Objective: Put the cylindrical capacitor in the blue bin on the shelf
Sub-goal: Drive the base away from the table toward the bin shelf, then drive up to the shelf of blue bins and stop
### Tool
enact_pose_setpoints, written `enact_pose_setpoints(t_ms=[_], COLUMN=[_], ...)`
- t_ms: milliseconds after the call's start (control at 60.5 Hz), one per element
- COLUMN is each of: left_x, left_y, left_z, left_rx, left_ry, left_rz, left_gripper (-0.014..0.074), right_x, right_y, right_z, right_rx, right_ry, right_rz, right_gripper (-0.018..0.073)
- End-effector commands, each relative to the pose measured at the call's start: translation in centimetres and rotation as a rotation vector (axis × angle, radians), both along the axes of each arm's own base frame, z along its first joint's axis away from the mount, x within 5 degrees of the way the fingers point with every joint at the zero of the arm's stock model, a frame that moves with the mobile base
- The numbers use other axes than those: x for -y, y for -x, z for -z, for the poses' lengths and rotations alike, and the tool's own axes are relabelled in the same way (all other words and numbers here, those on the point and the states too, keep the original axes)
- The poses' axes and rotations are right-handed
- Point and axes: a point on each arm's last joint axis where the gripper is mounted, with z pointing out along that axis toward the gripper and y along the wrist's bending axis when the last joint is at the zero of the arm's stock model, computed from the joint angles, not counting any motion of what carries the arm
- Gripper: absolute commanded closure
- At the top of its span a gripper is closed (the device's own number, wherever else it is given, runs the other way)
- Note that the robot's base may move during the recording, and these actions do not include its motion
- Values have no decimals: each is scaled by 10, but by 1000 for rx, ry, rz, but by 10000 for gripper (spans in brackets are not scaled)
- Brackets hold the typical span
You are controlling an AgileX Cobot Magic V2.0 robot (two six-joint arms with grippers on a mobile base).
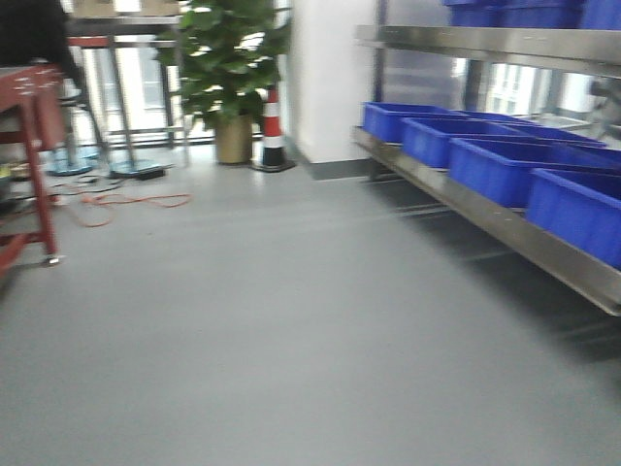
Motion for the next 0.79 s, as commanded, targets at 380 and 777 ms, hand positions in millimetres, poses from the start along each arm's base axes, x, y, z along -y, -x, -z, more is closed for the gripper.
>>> enact_pose_setpoints(t_ms=[380,777], left_x=[0,0], left_y=[1,1], left_z=[-3,-3], left_rx=[27,27], left_ry=[7,7], left_rz=[7,7], left_gripper=[707,707], right_x=[0,0], right_y=[0,0], right_z=[-2,-2], right_rx=[29,29], right_ry=[3,3], right_rz=[4,4], right_gripper=[631,631])
